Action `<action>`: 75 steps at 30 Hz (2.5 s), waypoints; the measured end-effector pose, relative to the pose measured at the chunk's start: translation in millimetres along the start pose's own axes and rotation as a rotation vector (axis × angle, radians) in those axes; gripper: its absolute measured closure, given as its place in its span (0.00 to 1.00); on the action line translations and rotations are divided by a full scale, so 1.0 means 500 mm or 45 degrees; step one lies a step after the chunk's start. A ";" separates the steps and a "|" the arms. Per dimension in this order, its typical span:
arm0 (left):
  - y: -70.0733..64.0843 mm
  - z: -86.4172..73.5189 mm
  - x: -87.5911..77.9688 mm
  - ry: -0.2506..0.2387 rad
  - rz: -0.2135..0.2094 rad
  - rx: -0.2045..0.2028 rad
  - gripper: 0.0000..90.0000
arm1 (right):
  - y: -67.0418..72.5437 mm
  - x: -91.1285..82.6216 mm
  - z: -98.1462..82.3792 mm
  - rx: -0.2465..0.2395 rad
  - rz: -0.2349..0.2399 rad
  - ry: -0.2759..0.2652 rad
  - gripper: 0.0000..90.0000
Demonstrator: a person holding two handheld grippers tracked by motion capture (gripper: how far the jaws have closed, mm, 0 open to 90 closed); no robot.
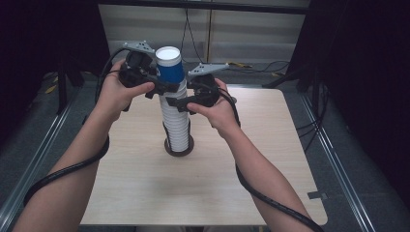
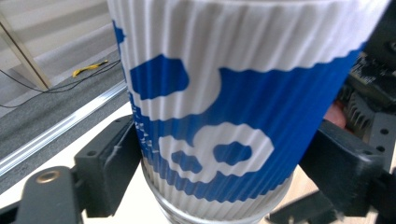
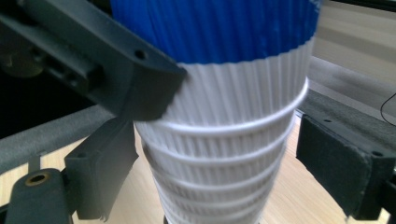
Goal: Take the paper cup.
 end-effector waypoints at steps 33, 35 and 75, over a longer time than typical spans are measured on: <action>-0.008 0.027 -0.040 -0.061 0.001 -0.078 0.24 | 0.010 0.011 0.006 0.032 -0.052 -0.024 0.14; -0.007 0.029 -0.044 -0.062 0.007 -0.074 0.24 | 0.010 0.012 0.006 0.031 -0.050 -0.026 0.14; -0.019 0.051 -0.097 -0.154 0.026 -0.069 0.25 | 0.012 0.011 0.002 0.014 -0.065 -0.030 0.14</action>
Point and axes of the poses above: each handheld gripper's, and its own axes: x roughly forward along the jaws, z roughly out of its top, y roughly to its left, the point moved 3 cm from there along x, roughly forward along the jaws, and after that the axes turned 15 degrees about y, right-handed, at the moved point
